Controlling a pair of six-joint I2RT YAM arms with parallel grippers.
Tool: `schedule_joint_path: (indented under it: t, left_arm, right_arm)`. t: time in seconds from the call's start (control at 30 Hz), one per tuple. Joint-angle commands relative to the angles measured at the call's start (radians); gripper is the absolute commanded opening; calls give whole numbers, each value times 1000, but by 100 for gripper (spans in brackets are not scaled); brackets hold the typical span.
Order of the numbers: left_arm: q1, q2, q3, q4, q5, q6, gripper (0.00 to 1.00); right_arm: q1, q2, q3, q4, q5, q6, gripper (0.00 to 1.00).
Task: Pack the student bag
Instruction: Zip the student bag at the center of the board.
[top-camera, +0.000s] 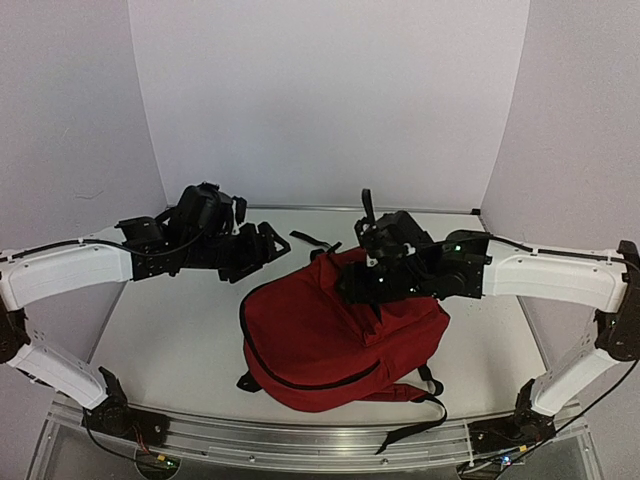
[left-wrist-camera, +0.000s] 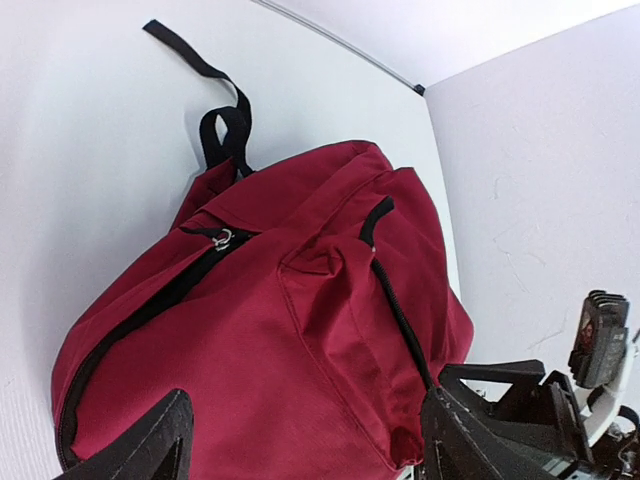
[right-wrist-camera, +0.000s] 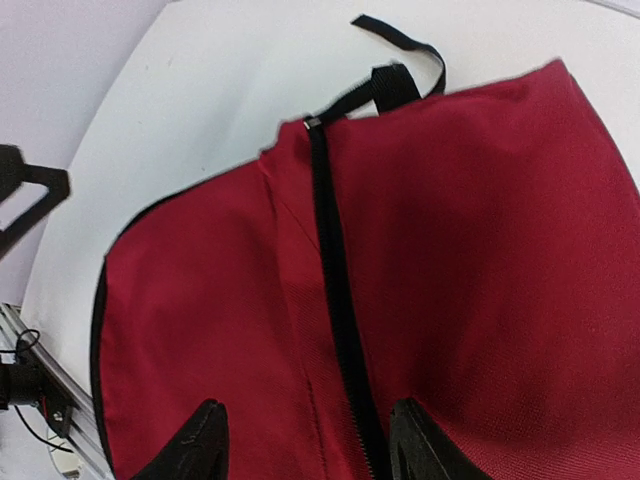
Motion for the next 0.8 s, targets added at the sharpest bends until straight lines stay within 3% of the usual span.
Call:
schedule_joint_path:
  t: [0.0,0.3,0.47,0.77]
  left_arm:
    - [54,64,94,-31,93,58,83]
    - [114,225,185,-38,294,331,89]
    - [121,307,254,-94,306,472,90]
    - [159,431,334,-162,331,504,90]
  right_arm:
    - [-60,20,113,7,-8,-41,57]
    - [-232,188,236,11,-163,-179,63]
    - [-256,260,303,16,-212,-232,63]
    - [-273,351,359,37,-259,-267,56]
